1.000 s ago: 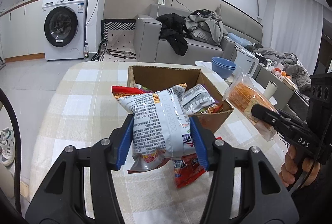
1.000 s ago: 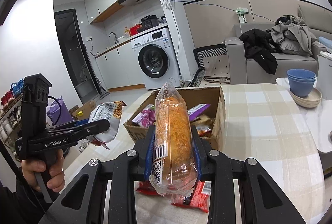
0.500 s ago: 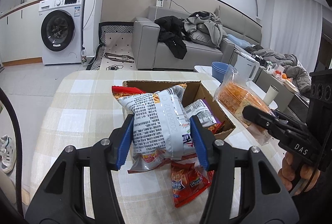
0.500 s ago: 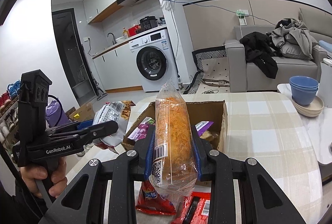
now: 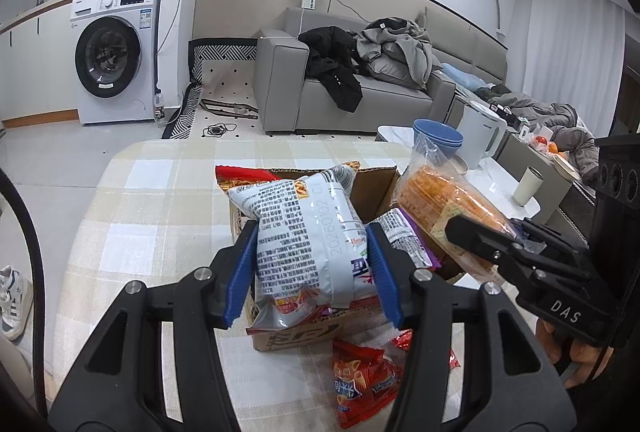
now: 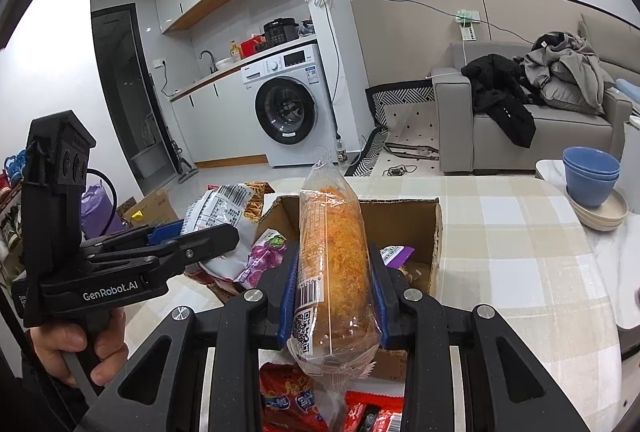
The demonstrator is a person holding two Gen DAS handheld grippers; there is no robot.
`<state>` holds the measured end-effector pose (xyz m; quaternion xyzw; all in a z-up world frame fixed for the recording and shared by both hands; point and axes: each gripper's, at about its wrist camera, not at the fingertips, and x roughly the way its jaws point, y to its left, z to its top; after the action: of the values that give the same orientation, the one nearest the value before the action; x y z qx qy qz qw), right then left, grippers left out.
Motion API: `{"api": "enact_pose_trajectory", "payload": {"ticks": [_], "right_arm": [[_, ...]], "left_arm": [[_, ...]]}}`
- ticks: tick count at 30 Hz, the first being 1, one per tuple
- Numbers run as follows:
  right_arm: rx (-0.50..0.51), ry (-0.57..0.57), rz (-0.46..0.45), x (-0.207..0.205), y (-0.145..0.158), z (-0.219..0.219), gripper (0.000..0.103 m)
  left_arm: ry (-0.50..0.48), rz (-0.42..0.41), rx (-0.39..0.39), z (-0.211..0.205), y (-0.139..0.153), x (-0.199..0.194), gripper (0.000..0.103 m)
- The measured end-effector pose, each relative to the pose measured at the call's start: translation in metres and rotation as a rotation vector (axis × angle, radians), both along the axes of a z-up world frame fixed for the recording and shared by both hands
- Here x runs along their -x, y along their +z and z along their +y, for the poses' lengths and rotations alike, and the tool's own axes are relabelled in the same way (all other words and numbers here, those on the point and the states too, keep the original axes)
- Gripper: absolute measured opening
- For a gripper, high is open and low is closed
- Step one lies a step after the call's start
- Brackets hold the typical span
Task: Organize snacks
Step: 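Lift and carry the white chip bag and bread loaf over the box with both grippers, then open both grippers to drop the chip bag and bread into the box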
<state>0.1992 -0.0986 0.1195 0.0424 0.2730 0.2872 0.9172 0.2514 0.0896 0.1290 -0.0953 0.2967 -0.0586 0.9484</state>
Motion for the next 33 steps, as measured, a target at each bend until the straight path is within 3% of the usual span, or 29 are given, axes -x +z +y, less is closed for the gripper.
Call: {"api": "enact_pose_trajectory", "payload": {"ticks": [17,33], "right_arm": [[0.110,-0.023,0.039,-0.032,-0.019,0.031,0.031],[0.112,-0.064,0.100,-0.050,-0.036,0.018,0.031]], "left_arm": [[0.005,0.058,-0.032,-0.014,-0.036,-0.076,0.050],[-0.023,0.080,-0.079,-0.032,-0.066,-0.102,0.050]]}}
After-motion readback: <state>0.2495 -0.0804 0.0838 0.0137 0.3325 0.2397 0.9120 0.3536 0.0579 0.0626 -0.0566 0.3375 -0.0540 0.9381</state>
